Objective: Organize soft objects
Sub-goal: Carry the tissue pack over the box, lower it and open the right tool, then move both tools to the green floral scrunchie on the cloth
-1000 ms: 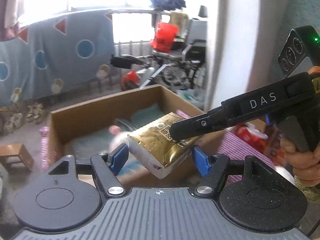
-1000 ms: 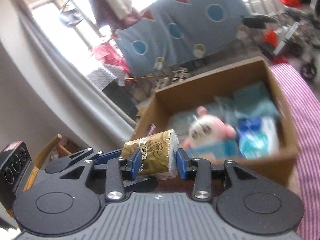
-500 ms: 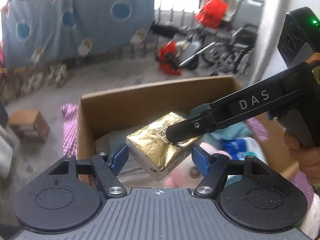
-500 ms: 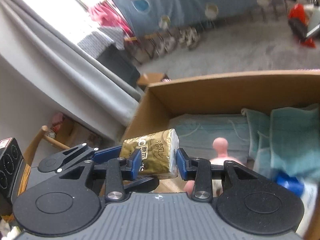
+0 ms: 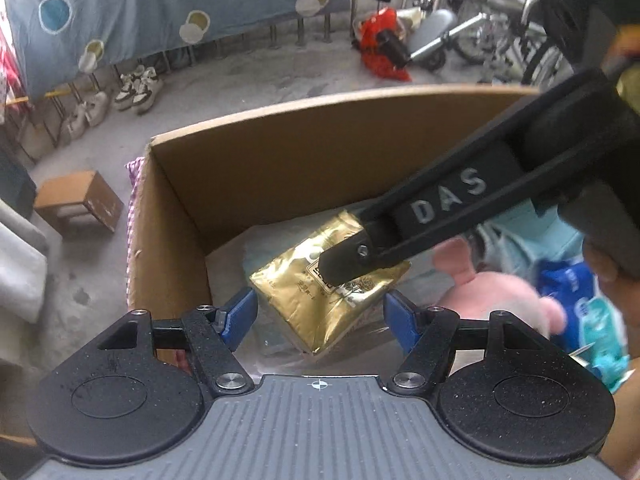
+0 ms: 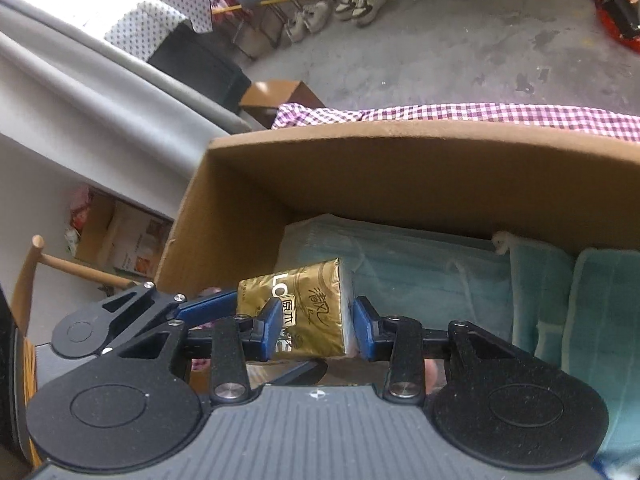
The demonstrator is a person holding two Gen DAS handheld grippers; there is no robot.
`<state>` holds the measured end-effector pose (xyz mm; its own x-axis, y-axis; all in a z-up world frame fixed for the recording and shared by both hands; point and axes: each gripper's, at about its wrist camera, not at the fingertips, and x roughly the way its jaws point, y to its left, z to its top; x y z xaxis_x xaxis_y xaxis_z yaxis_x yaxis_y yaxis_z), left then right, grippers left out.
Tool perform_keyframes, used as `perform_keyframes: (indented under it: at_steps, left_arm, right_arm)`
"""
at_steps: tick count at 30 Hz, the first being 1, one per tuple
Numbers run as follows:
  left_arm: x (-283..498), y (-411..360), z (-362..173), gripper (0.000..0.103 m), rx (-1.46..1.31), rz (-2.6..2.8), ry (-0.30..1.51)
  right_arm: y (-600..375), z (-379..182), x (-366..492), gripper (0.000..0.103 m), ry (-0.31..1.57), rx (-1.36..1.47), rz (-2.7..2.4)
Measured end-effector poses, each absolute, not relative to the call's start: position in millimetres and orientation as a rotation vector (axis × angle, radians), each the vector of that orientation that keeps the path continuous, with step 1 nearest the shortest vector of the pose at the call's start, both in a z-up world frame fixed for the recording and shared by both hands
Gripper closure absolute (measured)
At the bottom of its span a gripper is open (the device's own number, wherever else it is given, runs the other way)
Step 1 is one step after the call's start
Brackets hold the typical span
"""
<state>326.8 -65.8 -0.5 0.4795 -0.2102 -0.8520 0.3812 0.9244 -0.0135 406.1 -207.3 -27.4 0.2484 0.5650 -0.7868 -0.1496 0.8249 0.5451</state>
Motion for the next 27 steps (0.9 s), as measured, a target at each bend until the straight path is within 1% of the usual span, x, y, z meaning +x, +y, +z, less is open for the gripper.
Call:
perform_keyframes:
  at_steps: [3,4,7,8,11,15,21,24,26,27]
  left_arm:
    - [328,-72,-5,0.027,0.236,-0.36,1.023]
    - [329,-73,-5,0.024,0.242,-0.361,1.03]
    - [328,-73,-2,0.017,0.243,-0.36,1.02]
    - [327,-73,1,0.017,0.244,-0.358,1.009]
    - [322,-73,11,0.013,0.261,-0.354,0.968]
    - [304,-67,35,0.009,0.262,-0.368,0.904]
    - [259,-57,75,0.003,0.216,-0.402,0.791]
    - [231,-49,92,0.002,0.186,-0.44,0.737]
    - [211,-44,100,0.002,0.169,-0.466,0.707]
    - [202,-43,101,0.001,0.16,-0.477,0.697]
  right_arm:
    - [-202,-34,411,0.06,1.269,0.377,0.489]
    - [-202,-35,412,0.06,1.275,0.37,0.48]
    - [-204,-37,413,0.054,1.28,0.382,0.468]
    - [-206,-36,412,0.052,1.274,0.399,0.469]
    - [-214,-26,408,0.052,1.239,0.438,0.475]
    - [-230,2,391,0.052,1.161,0.49,0.482]
    - [-266,64,326,0.051,0.999,0.555,0.502]
    - [-284,91,278,0.049,0.917,0.577,0.523]
    - [-297,106,237,0.044,0.86,0.581,0.528]
    - [-302,110,217,0.044,0.84,0.583,0.531]
